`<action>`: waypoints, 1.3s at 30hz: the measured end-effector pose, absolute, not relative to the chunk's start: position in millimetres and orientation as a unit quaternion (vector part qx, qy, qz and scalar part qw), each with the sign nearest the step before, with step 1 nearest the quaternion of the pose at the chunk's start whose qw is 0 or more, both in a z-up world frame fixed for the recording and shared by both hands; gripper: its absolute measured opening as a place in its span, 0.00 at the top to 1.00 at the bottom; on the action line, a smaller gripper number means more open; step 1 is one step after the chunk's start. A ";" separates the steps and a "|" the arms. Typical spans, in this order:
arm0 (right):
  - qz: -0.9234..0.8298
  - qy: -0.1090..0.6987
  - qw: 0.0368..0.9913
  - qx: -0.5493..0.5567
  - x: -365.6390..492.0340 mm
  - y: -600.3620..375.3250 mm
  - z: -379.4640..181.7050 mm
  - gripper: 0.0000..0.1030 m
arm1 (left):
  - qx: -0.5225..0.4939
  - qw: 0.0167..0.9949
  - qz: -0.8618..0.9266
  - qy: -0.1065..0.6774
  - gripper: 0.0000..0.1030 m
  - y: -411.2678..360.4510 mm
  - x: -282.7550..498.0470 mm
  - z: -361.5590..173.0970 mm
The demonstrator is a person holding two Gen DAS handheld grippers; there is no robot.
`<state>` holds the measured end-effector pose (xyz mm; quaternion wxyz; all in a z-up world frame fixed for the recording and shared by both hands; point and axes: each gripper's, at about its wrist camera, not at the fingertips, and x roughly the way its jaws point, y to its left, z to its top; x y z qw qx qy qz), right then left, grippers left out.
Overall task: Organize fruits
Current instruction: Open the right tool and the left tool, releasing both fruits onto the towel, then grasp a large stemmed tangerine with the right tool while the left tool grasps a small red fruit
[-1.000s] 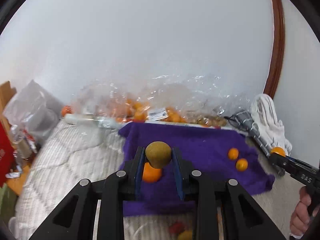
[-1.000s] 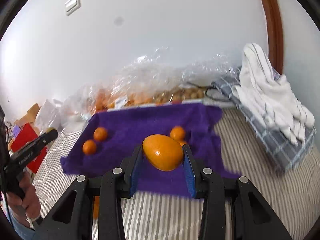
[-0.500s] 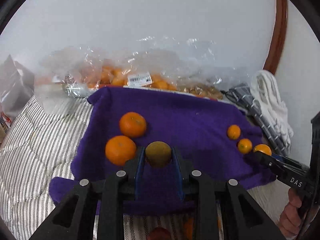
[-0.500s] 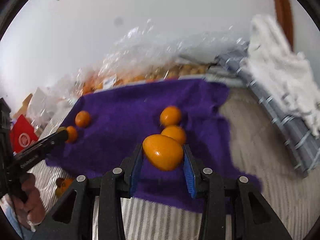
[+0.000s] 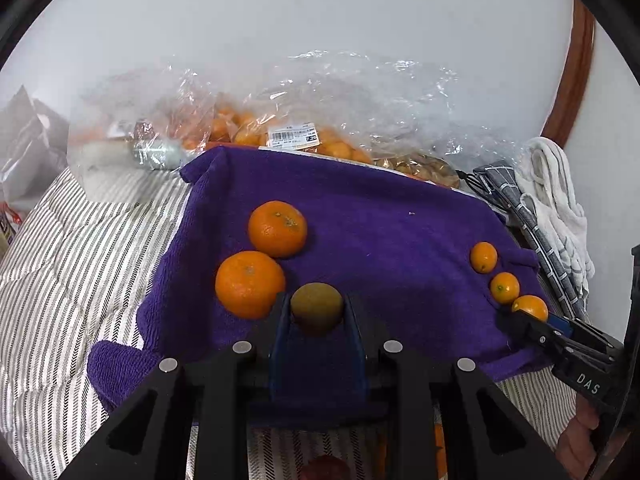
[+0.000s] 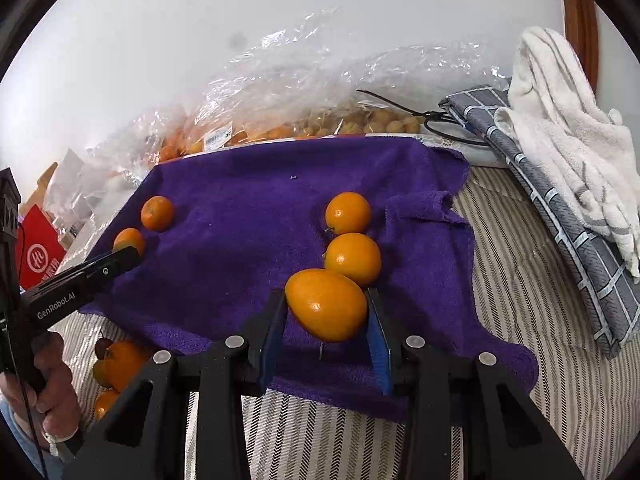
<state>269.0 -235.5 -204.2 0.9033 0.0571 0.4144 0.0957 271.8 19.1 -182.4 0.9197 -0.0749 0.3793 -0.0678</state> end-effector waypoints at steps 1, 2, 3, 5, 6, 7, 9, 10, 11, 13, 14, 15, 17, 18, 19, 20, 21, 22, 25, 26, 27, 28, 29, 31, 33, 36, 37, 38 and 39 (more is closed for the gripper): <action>0.092 0.414 0.904 0.052 268.7 -234.3 -204.4 0.62 | -0.075 0.920 -0.068 0.379 0.75 19.3 271.6 -182.1; 0.091 0.413 0.905 0.049 268.5 -233.5 -204.6 0.62 | -0.076 0.920 -0.068 0.379 0.75 19.5 271.3 -181.8; 0.089 0.411 0.906 0.048 268.0 -233.2 -204.8 0.62 | -0.076 0.920 -0.068 0.379 0.75 19.3 271.5 -181.7; 0.088 0.405 0.909 0.050 266.7 -233.8 -204.9 0.62 | -0.077 0.919 -0.072 0.380 0.75 19.1 272.1 -182.2; 0.091 0.405 0.908 0.052 266.7 -234.1 -204.8 0.61 | -0.077 0.919 -0.074 0.380 0.75 18.9 272.5 -181.8; 0.098 0.403 0.908 0.057 266.5 -234.6 -204.5 0.61 | -0.077 0.919 -0.076 0.379 0.75 18.6 272.1 -181.0; 0.100 0.399 0.909 0.062 265.1 -235.6 -203.5 0.57 | -0.076 0.921 -0.079 0.373 0.72 17.8 270.4 -178.1; 0.098 0.396 0.911 0.063 264.6 -236.4 -202.9 0.51 | -0.075 0.923 -0.080 0.368 0.66 17.4 269.1 -176.2; 0.098 0.393 0.912 0.066 264.1 -237.5 -202.3 0.48 | -0.075 0.926 -0.082 0.362 0.64 17.3 267.5 -173.9; 0.097 0.389 0.913 0.071 263.6 -238.8 -200.8 0.46 | -0.074 0.930 -0.084 0.350 0.61 17.6 264.3 -169.6; 0.094 0.387 0.915 0.071 263.3 -239.5 -199.6 0.46 | -0.074 0.932 -0.083 0.346 0.61 18.0 263.2 -167.9; 0.091 0.386 0.915 0.070 263.2 -239.3 -198.8 0.46 | -0.073 0.933 -0.083 0.343 0.61 18.2 262.8 -166.4; 0.081 0.384 0.917 0.064 263.0 -237.5 -195.9 0.46 | -0.077 0.936 -0.080 0.334 0.61 20.7 260.9 -163.1; 0.074 0.386 0.917 0.063 262.2 -236.0 -194.2 0.46 | -0.078 0.937 -0.079 0.332 0.61 21.6 260.4 -161.9; 0.070 0.389 0.916 0.066 260.2 -234.5 -192.1 0.46 | -0.079 0.938 -0.077 0.329 0.61 22.8 259.7 -160.3; 0.068 0.391 0.915 0.070 256.9 -232.7 -190.5 0.46 | -0.079 0.939 -0.075 0.325 0.61 23.6 258.7 -158.9; 0.066 0.393 0.914 0.072 253.8 -230.5 -189.7 0.46 | -0.077 0.941 -0.072 0.321 0.61 24.3 257.6 -157.9; 0.067 0.397 0.913 0.068 249.1 -226.1 -188.5 0.46 | -0.075 0.942 -0.071 0.318 0.60 24.7 257.0 -157.3; 0.071 0.399 0.914 0.022 230.8 -205.0 -184.3 0.46 | -0.076 0.944 -0.070 0.313 0.60 28.8 252.9 -156.7; 0.072 0.398 0.914 0.011 224.2 -199.3 -183.4 0.46 | -0.077 0.944 -0.069 0.312 0.60 30.9 250.1 -156.7; 0.078 0.402 0.912 0.003 218.6 -193.4 -182.9 0.46 | -0.076 0.945 -0.066 0.311 0.60 33.2 247.5 -156.5; 0.082 0.408 0.909 -0.004 213.2 -188.0 -182.5 0.46 | -0.076 0.945 -0.064 0.311 0.60 35.6 245.3 -156.2; 0.085 0.410 0.908 -0.007 208.0 -184.0 -181.6 0.46 | -0.078 0.946 -0.063 0.308 0.60 40.3 240.7 -155.2; 0.090 0.410 0.908 -0.007 197.9 -179.4 -179.7 0.46 | -0.080 0.948 -0.057 0.302 0.58 48.9 232.7 -154.1; 0.096 0.415 0.905 0.005 189.0 -177.0 -179.0 0.46 | -0.083 0.948 -0.052 0.304 0.57 57.7 223.0 -156.3; 0.111 0.422 0.899 0.036 180.4 -174.3 -180.7 0.46 | -0.078 0.946 -0.050 0.311 0.57 73.5 203.5 -162.9; 0.119 0.424 0.897 0.043 177.7 -171.8 -182.2 0.46 | -0.070 0.946 -0.049 0.311 0.57 77.8 196.5 -164.7; 0.124 0.424 0.896 0.045 175.7 -168.4 -182.8 0.46 | -0.060 0.947 -0.047 0.311 0.57 82.3 188.6 -166.0; 0.131 0.424 0.895 0.047 174.4 -165.1 -184.1 0.46 | -0.054 0.948 -0.046 0.311 0.57 84.8 183.5 -166.8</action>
